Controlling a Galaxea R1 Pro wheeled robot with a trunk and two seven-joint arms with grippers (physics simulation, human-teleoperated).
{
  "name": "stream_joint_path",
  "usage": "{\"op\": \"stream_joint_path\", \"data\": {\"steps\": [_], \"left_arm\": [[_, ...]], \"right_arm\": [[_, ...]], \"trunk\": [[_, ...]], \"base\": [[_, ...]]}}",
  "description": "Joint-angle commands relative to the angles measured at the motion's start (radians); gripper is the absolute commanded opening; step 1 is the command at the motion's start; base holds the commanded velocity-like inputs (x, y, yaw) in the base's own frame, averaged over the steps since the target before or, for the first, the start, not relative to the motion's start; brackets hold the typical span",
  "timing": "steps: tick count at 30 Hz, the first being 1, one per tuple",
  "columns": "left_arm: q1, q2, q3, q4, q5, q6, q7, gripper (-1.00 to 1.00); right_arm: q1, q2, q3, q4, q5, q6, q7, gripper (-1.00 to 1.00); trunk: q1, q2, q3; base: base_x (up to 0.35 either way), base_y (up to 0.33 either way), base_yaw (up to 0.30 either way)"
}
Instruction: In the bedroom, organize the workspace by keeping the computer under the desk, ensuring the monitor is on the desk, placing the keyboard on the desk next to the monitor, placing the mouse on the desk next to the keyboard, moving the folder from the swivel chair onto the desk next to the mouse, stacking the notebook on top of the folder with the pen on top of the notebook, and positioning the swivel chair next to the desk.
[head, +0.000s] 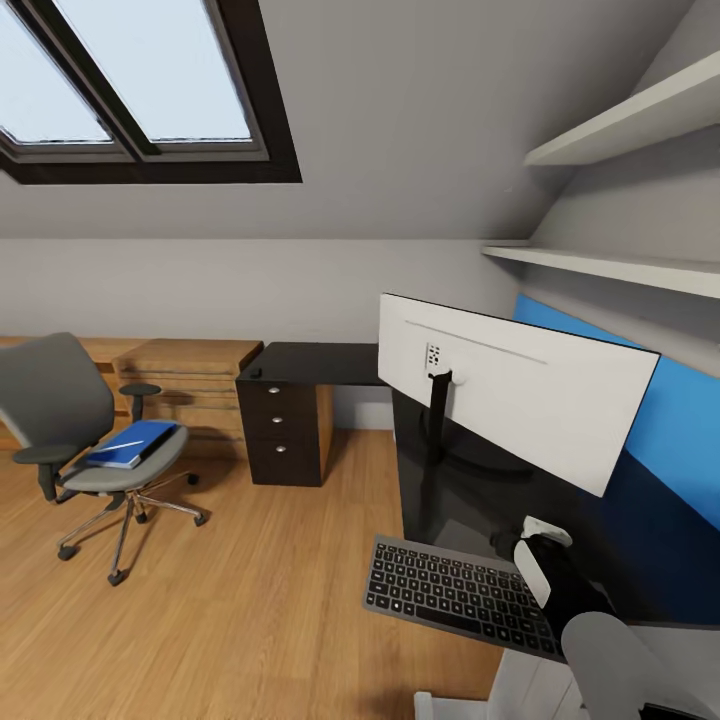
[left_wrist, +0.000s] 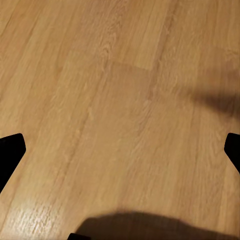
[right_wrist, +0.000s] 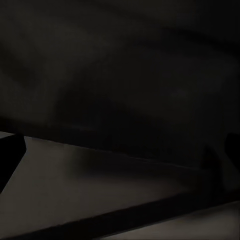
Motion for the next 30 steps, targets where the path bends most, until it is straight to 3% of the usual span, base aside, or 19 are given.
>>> {"op": "stream_joint_path", "data": {"steps": [1, 14, 30], "left_arm": [[0.000, 0.001, -0.006, -0.001, 0.010, -0.004, 0.007, 1.00], [0.000, -0.001, -0.006, -0.001, 0.010, -0.004, 0.006, 1.00], [0.000, -0.001, -0.007, 0.001, 0.010, -0.004, 0.006, 1.00]], "right_arm": [[0.001, 0.000, -0.001, 0.000, -0.017, 0.004, -0.007, 1.00], [0.001, 0.001, 0.002, -0.070, -0.016, -0.016, -0.007, 1.00], [0.001, 0.000, -0.001, -0.073, -0.016, -0.028, -0.009, 1.00]], "trunk": [[0.000, -0.001, -0.001], [0.000, -0.001, -0.001], [0.000, -0.001, -0.001]], "base": [[-0.003, 0.000, 0.000], [0.000, 0.000, 0.000], [0.000, 0.000, 0.000]]}}
